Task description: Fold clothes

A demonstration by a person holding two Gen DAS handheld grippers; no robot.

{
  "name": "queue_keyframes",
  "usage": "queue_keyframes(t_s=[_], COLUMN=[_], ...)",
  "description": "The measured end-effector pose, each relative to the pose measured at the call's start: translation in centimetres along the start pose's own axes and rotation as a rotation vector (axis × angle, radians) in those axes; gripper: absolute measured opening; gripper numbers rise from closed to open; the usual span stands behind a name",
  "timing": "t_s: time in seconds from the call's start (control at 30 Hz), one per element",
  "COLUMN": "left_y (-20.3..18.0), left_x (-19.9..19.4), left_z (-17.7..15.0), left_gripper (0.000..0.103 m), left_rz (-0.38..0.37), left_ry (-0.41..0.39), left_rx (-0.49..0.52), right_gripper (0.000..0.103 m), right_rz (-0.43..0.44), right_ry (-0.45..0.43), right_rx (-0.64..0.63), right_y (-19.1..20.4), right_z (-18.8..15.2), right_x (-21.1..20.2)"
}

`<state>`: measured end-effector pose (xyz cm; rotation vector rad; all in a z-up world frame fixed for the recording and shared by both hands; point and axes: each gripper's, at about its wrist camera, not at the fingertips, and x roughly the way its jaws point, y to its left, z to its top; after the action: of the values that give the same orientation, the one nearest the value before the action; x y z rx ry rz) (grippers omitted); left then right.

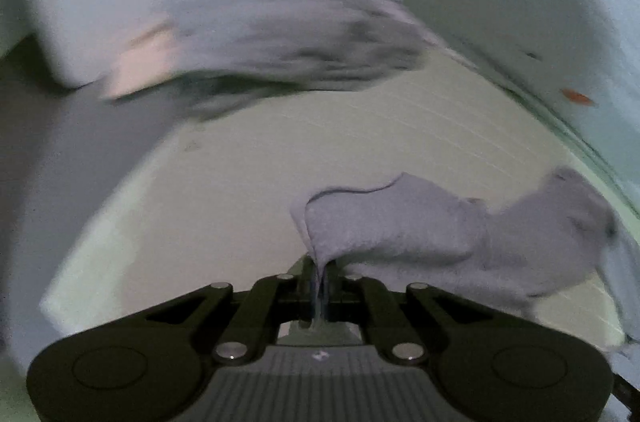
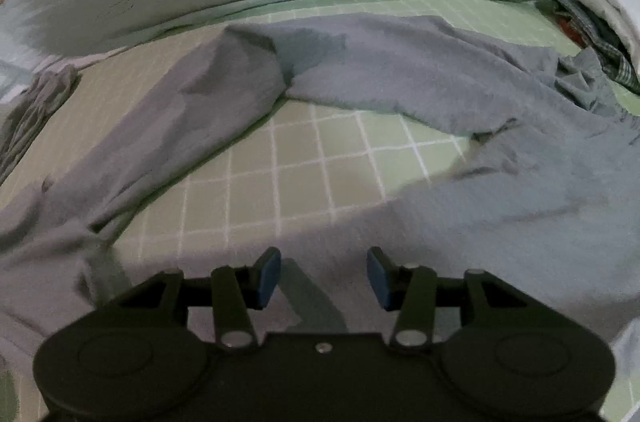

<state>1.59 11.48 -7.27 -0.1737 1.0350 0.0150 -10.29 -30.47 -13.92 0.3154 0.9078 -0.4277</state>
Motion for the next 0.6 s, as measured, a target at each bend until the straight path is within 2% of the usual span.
queue_keyframes(t_s=[0.07, 0.17, 0.23, 0.3, 0.37, 0.5, 0.6], left_y=[2.7, 5.9, 7.6, 8.7, 9.4, 9.1, 8.5], left_x=[-0.5, -0.3, 0.1, 0.8, 0.5, 0.8, 1.4], left_z=[-1.0, -2.8, -3.6, -4.5, -5.2, -5.1, -4.7], left_gripper=[0.004, 0.004, 0.005, 0.013, 0.016, 0.045, 0.047], left_rz=[0.060, 0.127, 0.144, 0.145, 0.156, 0.128, 0.108], left_ry=[-0.004, 0.037, 0.076, 0.112, 0.103, 0.072, 0.069], left_rx=[-0.026, -0.061, -0.091, -0.124, -0.133, -0.124, -0.099], right_gripper=[0.050, 0.051, 0.054, 0.063, 0.068, 0.074, 0.075], right_rz=[-0.003, -0.001, -0.006, -0.015, -0.016, -0.019, -0.028], right_ry=[0.010, 0.039, 0.055, 0.062, 0.070, 0.078, 0.108], right_rx=[-0.016, -0.046, -0.073, -0.108, -0.126, -0.130, -0.120], right_y=[0.6, 1.6, 2.3, 3.0, 3.5, 3.5, 3.3], right_z=[-0.8, -2.0, -2.7, -3.2, -3.5, -4.0, -4.8], right_x=[-0.3, -0.2, -0.2, -0.4, -0.7, -1.3, -1.5])
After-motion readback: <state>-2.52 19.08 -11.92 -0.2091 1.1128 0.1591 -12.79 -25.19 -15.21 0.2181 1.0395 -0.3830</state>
